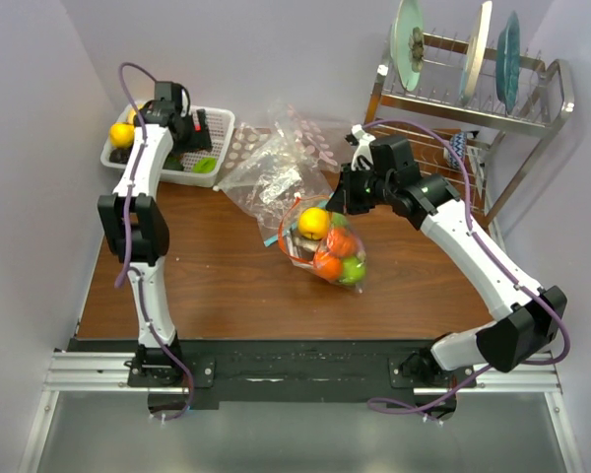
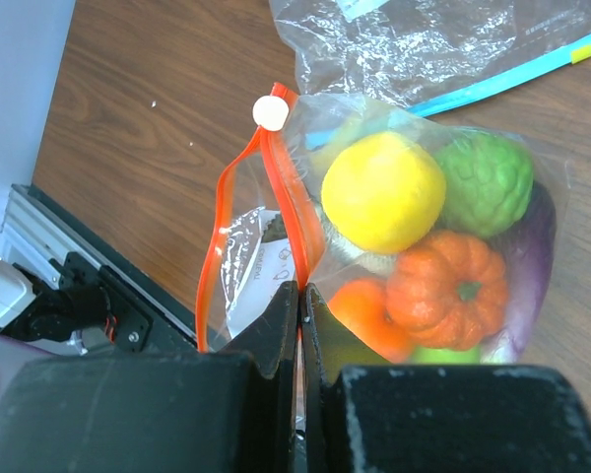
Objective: Place the food in the zip-top bag and seal the zipper
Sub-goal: Pick up the fake fruit from the bin.
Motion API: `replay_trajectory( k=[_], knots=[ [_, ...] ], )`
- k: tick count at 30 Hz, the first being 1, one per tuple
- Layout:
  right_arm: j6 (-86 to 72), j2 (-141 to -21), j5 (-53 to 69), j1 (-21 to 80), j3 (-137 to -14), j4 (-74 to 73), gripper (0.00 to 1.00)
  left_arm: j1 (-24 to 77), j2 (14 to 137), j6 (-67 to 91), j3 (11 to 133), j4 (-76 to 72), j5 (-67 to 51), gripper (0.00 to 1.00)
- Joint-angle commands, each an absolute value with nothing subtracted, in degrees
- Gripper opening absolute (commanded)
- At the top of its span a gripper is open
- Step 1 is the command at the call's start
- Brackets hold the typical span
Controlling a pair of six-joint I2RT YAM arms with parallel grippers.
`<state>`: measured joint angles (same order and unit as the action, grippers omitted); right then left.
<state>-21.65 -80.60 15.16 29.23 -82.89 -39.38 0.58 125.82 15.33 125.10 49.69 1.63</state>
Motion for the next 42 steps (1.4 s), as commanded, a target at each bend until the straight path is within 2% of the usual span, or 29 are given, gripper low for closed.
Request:
replay_trajectory(
  k=[1, 12, 21, 22, 26, 31, 34, 36, 42],
  knots=[
    [-21.8, -79.7, 17.1, 29.4, -82.5, -37.3, 0.00, 0.0, 127.1, 14.1, 127.8, 46.4, 2.3, 0.87],
    [-22.4, -79.1, 17.6, 29.4, -81.2, -36.1, 0.00, -1.5, 135.7, 13.6, 124.9, 43.0, 1.8, 0.79],
    [-22.7, -79.2, 18.2, 29.4, -81.1, -35.6, 0.00, -1.5, 140.9, 13.8, 126.9, 45.2, 0.4, 0.83],
    [-22.7, -79.2, 18.2, 29.4, -81.0, -35.6, 0.00, -1.5, 141.1, 13.9, 127.1, 45.3, 0.4, 0.82],
    [-22.4, -79.2, 18.1, 29.4, -81.4, -36.0, 0.00, -1.6, 141.3, 14.2, 127.4, 45.2, -1.3, 0.65],
    [-22.0, -79.4, 18.1, 29.3, -82.1, -36.6, 0.00, -1.6, 138.5, 14.8, 126.0, 41.8, -2.5, 0.58],
    [-21.9, -79.6, 18.1, 29.3, -82.4, -36.6, 0.00, -1.6, 137.6, 15.1, 126.5, 41.2, -3.4, 0.51],
    [-21.9, -79.6, 18.0, 29.4, -82.4, -36.7, 0.00, -1.5, 137.4, 14.9, 126.9, 41.2, -4.2, 0.42],
    [-21.6, -79.6, 17.7, 29.4, -82.4, -36.9, 0.00, -1.6, 134.9, 15.4, 127.3, 41.2, -5.7, 0.38]
  ],
)
